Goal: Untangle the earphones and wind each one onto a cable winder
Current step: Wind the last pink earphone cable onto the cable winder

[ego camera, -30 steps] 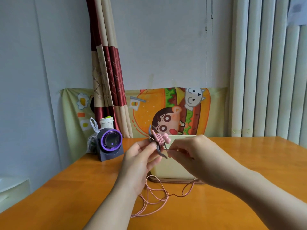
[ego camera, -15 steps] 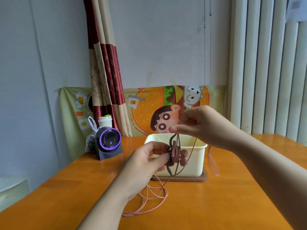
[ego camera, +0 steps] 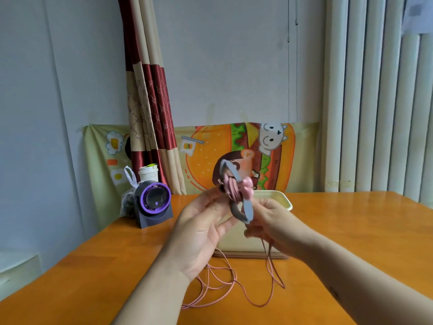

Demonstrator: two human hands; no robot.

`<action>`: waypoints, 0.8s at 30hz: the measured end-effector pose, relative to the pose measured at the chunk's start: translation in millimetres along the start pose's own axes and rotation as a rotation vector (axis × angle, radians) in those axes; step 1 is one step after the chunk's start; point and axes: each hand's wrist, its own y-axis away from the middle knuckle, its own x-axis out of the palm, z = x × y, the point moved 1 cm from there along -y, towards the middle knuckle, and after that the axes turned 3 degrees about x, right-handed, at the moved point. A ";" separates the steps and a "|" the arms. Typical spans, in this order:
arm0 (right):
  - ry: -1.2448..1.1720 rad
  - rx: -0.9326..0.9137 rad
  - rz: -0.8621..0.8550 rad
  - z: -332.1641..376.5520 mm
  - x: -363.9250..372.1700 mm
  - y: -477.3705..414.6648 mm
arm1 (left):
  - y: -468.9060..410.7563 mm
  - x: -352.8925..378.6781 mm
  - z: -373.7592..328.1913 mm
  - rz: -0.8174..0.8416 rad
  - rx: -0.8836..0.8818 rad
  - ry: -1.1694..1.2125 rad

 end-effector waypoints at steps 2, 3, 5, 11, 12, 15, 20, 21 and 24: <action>0.086 0.019 -0.028 -10.8 3.0 2.2 | -5.8 -3.1 0.0 -0.120 0.020 0.116; 0.142 0.022 -0.024 -15.8 2.3 3.3 | -9.0 -6.1 -0.4 -0.176 0.036 0.144; 0.209 0.030 0.002 -21.5 2.4 7.0 | -14.8 -13.9 -3.3 -0.274 0.075 0.184; 0.158 0.139 0.038 -25.9 -13.7 9.8 | -31.2 -48.0 1.3 -0.534 0.136 0.268; 0.088 0.184 0.035 -26.6 -19.1 8.6 | -32.3 -51.7 3.1 -0.570 0.138 0.267; -0.157 0.307 -0.044 -32.9 -39.0 5.6 | -32.7 -60.2 5.7 -0.655 0.163 0.256; -0.012 0.377 -0.368 -56.1 -76.0 -0.8 | -34.2 -72.7 3.8 -0.733 0.199 0.283; 0.121 0.408 -0.447 -63.5 -83.8 -1.6 | -35.2 -72.7 3.3 -0.729 0.202 0.288; 0.683 0.492 -0.597 -85.9 -102.4 -3.2 | -38.7 -69.6 -1.6 -0.719 0.236 0.277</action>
